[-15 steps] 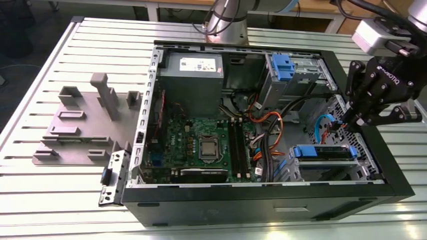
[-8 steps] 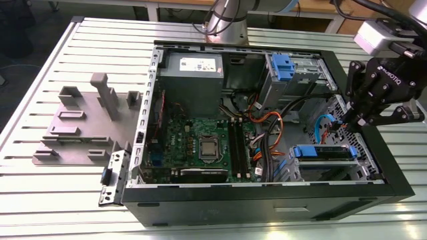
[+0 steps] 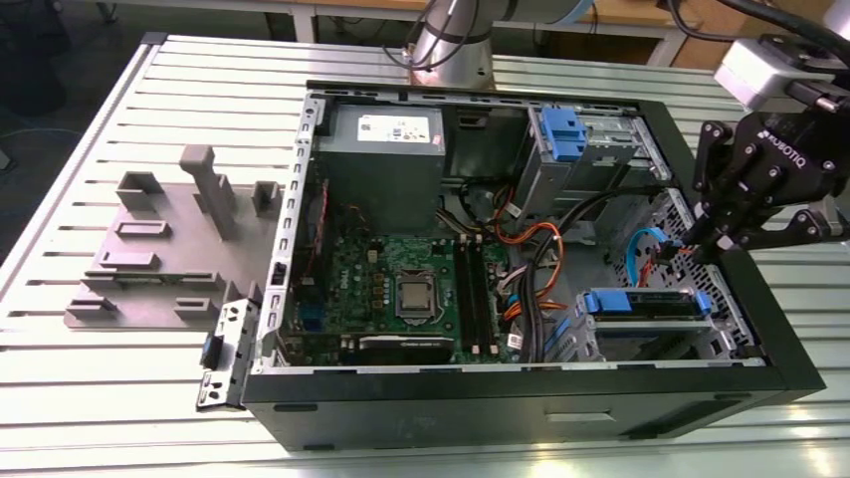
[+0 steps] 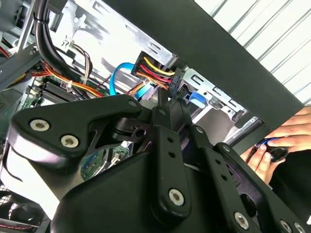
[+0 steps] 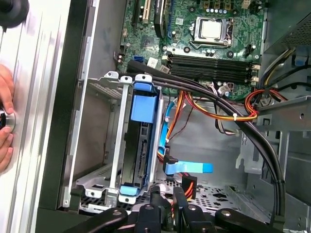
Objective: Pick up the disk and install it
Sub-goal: 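Insert the first disk wire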
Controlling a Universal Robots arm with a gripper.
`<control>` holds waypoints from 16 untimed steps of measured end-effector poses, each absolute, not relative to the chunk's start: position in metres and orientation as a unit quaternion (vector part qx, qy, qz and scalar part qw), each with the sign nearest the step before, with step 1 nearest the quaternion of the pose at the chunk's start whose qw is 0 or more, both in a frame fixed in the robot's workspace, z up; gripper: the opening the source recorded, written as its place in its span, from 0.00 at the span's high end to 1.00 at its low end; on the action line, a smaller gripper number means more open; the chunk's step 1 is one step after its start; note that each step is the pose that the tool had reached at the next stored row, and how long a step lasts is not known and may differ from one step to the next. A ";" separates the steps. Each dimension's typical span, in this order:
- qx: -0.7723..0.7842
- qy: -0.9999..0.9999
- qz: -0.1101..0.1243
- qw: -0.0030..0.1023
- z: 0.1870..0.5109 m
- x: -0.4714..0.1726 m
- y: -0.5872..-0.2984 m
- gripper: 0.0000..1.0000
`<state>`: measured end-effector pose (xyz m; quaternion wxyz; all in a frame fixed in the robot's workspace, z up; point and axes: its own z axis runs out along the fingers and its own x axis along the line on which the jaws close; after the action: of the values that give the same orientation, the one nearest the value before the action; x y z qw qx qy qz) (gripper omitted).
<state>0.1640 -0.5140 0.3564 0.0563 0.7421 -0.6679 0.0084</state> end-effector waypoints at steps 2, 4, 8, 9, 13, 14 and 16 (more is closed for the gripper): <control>0.742 -0.668 0.008 0.059 0.356 0.166 -0.514 0.75; 0.742 -0.668 0.008 0.060 0.356 0.168 -0.513 0.75; 0.742 -0.667 0.006 0.064 0.355 0.172 -0.512 0.75; 0.742 -0.667 0.006 0.065 0.354 0.173 -0.512 0.75; 0.742 -0.666 0.004 0.069 0.353 0.176 -0.511 0.75; 0.742 -0.666 0.003 0.071 0.353 0.177 -0.510 0.75; 0.742 -0.666 0.002 0.073 0.353 0.178 -0.510 0.75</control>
<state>0.1779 -0.5096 0.3527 0.0728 0.7424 -0.6660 0.0021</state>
